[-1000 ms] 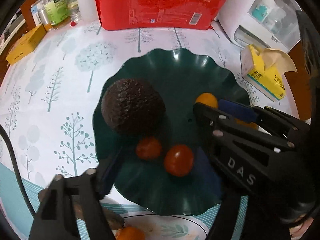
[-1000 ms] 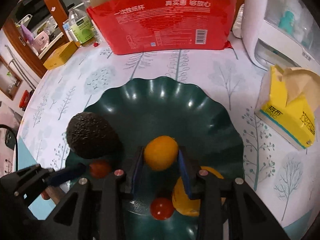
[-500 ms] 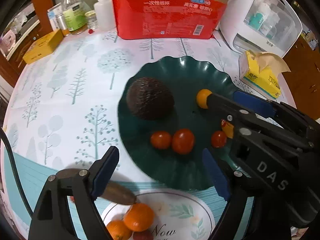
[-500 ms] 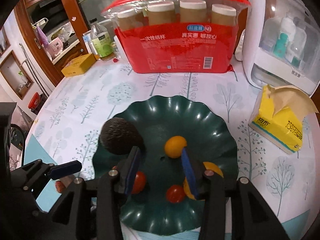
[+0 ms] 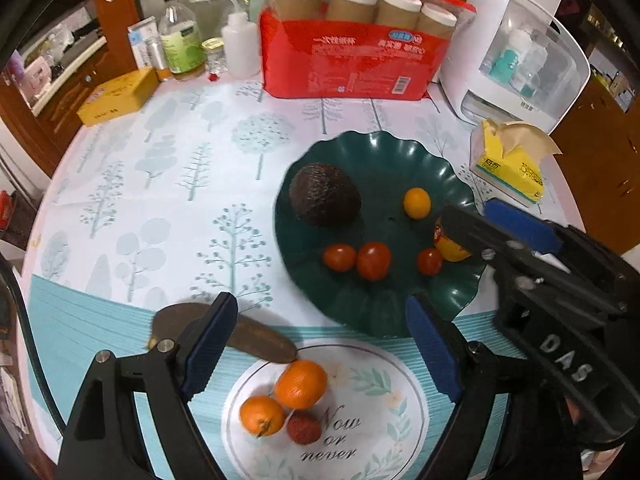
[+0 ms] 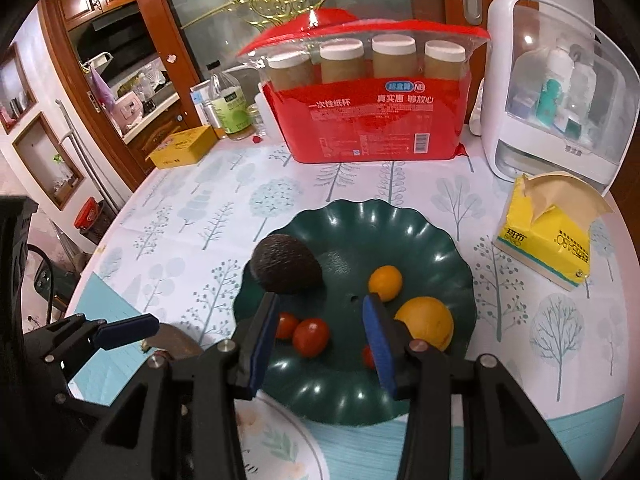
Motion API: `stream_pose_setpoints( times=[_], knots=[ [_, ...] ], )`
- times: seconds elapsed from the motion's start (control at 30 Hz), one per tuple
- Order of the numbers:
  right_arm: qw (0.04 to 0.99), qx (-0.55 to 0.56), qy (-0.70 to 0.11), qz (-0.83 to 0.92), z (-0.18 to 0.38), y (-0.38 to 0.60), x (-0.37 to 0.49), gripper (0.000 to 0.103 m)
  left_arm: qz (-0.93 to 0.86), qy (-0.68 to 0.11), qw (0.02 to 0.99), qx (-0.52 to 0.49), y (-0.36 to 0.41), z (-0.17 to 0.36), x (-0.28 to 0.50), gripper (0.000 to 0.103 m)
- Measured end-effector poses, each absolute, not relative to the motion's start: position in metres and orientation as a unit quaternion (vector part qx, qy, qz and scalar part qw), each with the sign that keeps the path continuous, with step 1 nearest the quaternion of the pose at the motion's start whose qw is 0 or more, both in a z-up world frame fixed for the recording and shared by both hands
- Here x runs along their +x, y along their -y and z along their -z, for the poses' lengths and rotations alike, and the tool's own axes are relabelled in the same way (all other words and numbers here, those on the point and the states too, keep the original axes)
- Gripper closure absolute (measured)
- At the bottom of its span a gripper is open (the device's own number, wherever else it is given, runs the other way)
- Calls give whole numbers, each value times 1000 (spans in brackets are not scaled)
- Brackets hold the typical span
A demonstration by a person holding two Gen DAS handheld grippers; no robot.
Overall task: Organize fruits
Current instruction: 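Move both open grippers back over the white plate of fruit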
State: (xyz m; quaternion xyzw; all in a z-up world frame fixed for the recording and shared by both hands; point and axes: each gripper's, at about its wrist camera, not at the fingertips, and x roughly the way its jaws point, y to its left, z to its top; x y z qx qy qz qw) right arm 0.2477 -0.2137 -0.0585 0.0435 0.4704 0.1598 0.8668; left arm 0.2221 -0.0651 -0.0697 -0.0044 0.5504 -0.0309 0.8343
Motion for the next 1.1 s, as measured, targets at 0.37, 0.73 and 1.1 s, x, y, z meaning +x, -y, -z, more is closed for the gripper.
stream_pose_setpoints(
  times=[0.37, 0.73, 1.1],
  knots=[
    [885, 58, -437, -153, 7, 217, 208, 59, 37, -518, 855, -4, 37, 17, 181, 17],
    [891, 72, -430, -125, -16, 199, 155, 59, 83, -490, 867, 24, 7, -8, 144, 17],
    [883, 100, -446, -103, 18, 175, 112, 59, 114, -525, 841, 67, -31, 51, 120, 17]
  ],
)
